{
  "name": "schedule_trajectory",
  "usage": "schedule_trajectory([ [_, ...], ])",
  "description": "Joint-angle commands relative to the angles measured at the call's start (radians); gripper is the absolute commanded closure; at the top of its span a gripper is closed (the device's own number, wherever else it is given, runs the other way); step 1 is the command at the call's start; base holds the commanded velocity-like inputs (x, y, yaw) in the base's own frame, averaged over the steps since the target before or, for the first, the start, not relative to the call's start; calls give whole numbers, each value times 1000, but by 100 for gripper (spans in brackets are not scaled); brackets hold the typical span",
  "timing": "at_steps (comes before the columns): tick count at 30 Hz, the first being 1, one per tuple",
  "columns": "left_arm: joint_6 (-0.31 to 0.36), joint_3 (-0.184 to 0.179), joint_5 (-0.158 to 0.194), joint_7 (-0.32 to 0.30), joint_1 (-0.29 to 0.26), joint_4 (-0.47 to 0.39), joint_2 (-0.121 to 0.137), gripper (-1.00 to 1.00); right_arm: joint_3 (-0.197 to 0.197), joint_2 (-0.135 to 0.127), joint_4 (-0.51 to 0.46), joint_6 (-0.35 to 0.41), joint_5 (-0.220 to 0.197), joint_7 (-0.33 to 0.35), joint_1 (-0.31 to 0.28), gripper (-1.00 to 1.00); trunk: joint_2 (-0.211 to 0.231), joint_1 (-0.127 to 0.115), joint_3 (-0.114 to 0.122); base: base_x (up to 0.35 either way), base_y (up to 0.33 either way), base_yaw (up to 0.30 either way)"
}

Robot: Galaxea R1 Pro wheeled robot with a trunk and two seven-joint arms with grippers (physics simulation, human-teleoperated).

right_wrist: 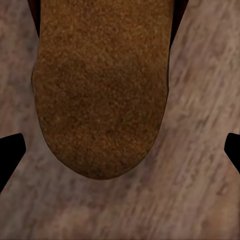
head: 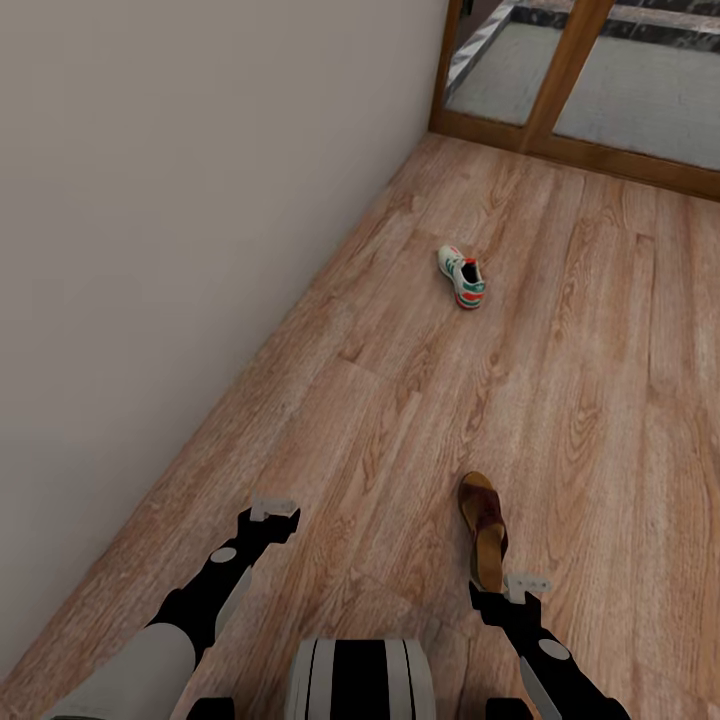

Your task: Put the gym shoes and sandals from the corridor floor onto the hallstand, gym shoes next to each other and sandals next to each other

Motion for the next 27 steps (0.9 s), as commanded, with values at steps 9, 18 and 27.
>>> schedule_trajectory([
  [9, -3, 2, -1, -1, -1, 1, 0, -100, 1, 0, 1, -4, -11, 1, 0, -100, 0, 0, -1, 101, 0, 2],
  [18, -3, -3, 0, -1, -1, 0, 0, -100, 1, 0, 1, -4, -12, 1, 0, -100, 0, 0, -1, 15, 0, 0],
  [27, -3, -4, 1, -1, -1, 0, 0, -100, 1, 0, 1, -4, -12, 1, 0, -100, -1, 1, -13, 1, 0, 0],
])
